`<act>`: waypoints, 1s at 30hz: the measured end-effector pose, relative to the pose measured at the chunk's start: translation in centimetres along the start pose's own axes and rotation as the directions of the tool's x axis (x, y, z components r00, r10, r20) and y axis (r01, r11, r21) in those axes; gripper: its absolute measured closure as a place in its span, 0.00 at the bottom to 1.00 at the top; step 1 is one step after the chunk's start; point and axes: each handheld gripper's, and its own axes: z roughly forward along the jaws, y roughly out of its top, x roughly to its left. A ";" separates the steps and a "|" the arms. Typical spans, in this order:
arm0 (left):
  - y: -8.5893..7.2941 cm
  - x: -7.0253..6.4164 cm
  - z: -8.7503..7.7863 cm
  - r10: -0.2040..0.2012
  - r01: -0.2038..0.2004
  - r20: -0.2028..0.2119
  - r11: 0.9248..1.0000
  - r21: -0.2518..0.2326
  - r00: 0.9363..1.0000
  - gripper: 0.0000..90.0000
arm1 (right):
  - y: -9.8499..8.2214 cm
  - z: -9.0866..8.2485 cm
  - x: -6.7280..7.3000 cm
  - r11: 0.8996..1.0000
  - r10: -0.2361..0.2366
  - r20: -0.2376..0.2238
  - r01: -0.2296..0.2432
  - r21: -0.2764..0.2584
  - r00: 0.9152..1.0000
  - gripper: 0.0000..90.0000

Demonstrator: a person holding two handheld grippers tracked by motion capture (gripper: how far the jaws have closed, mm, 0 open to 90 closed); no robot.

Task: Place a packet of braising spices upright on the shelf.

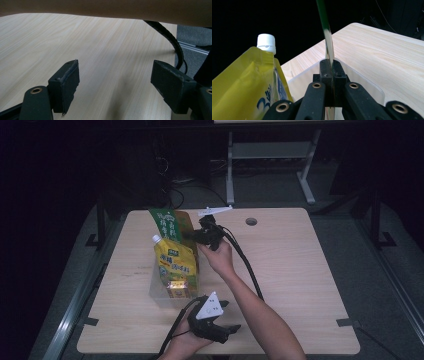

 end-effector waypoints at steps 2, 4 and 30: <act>0.0 0.1 0.0 0.003 -0.003 -0.001 1.000 0.000 1.000 0.25 | 0.0 0.0 0.0 1.000 -0.015 0.001 0.015 0.005 1.000 1.00; 0.0 0.1 -0.1 0.006 -0.005 -0.005 1.000 0.001 1.000 0.25 | 0.0 0.0 0.0 0.999 -0.029 0.000 0.029 0.018 1.000 1.00; 0.0 0.2 -0.1 -0.019 0.019 0.002 1.000 -0.009 1.000 0.25 | -0.3 -1.2 -1.2 0.988 -0.088 0.050 0.081 0.133 0.995 0.87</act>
